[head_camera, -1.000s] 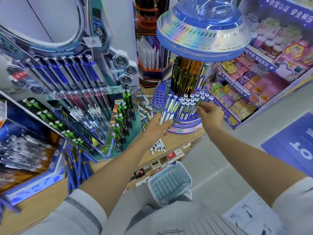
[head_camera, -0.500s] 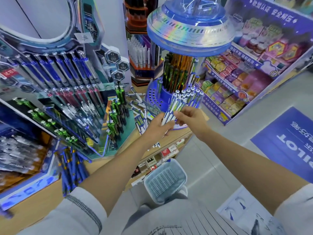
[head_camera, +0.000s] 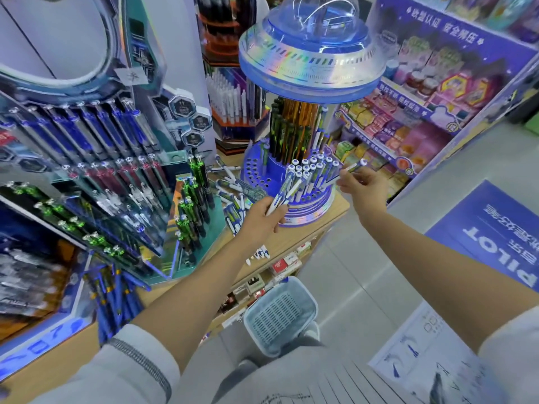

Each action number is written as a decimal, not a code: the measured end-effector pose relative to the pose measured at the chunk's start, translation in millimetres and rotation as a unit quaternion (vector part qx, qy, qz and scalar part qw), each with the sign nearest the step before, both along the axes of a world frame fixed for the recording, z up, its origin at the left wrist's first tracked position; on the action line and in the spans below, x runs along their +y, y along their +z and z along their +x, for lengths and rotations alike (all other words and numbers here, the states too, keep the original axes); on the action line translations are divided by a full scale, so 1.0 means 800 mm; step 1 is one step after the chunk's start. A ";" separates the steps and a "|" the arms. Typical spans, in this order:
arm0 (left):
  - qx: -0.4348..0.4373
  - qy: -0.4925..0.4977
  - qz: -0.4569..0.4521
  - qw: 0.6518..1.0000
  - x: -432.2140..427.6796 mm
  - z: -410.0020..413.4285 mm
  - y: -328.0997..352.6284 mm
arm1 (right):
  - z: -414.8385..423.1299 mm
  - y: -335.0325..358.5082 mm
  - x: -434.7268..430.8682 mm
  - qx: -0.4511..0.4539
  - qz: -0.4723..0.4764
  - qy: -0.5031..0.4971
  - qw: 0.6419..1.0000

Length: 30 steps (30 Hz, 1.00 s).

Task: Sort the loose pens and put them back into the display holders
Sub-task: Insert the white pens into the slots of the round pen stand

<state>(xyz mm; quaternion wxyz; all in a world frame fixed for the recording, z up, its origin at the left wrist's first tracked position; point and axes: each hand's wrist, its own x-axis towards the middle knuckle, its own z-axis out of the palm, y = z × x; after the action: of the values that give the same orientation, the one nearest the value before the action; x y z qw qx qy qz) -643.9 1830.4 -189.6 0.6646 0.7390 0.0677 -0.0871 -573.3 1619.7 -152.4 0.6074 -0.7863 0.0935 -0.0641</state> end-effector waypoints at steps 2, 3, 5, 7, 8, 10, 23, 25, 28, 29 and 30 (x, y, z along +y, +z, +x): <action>0.000 -0.003 -0.005 1.000 0.003 0.003 -0.002 | 0.005 -0.005 0.007 0.004 -0.031 -0.003 0.999; -0.001 -0.003 -0.008 1.000 0.005 0.004 -0.002 | 0.008 -0.007 0.011 0.004 -0.041 -0.011 0.999; -0.004 -0.007 -0.011 1.000 0.009 0.006 -0.002 | 0.013 -0.011 0.017 -0.005 -0.060 -0.033 0.998; -0.004 -0.013 -0.015 1.000 0.011 0.009 -0.003 | 0.013 -0.011 0.023 -0.019 -0.096 -0.041 0.994; -0.003 -0.013 -0.018 1.000 0.012 0.011 -0.003 | 0.013 -0.012 0.026 -0.024 -0.115 -0.037 0.992; 0.000 -0.014 -0.021 1.000 0.012 0.014 -0.003 | 0.013 -0.012 0.030 -0.028 -0.156 -0.027 0.987; 0.010 -0.028 -0.050 0.998 0.012 0.025 -0.003 | 0.017 -0.005 0.030 -0.039 -0.193 -0.010 0.980; 0.013 -0.029 -0.056 0.998 0.012 0.026 -0.003 | 0.016 -0.003 0.033 -0.042 -0.199 -0.013 0.979; 0.010 -0.028 -0.065 0.997 0.013 0.027 0.000 | 0.015 -0.002 0.034 -0.050 -0.207 -0.019 0.977; 0.008 -0.029 -0.063 0.998 0.013 0.027 0.000 | 0.015 -0.002 0.033 -0.049 -0.207 -0.021 0.977; 0.007 -0.031 -0.060 0.998 0.013 0.027 0.000 | 0.015 -0.003 0.032 -0.047 -0.208 -0.022 0.977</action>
<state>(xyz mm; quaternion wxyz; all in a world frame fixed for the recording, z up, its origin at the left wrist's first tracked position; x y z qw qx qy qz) -622.4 1841.1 -189.5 0.7046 0.6986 0.0443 -0.1165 -561.3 1645.6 -154.8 0.4329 -0.8892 0.0666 -0.1323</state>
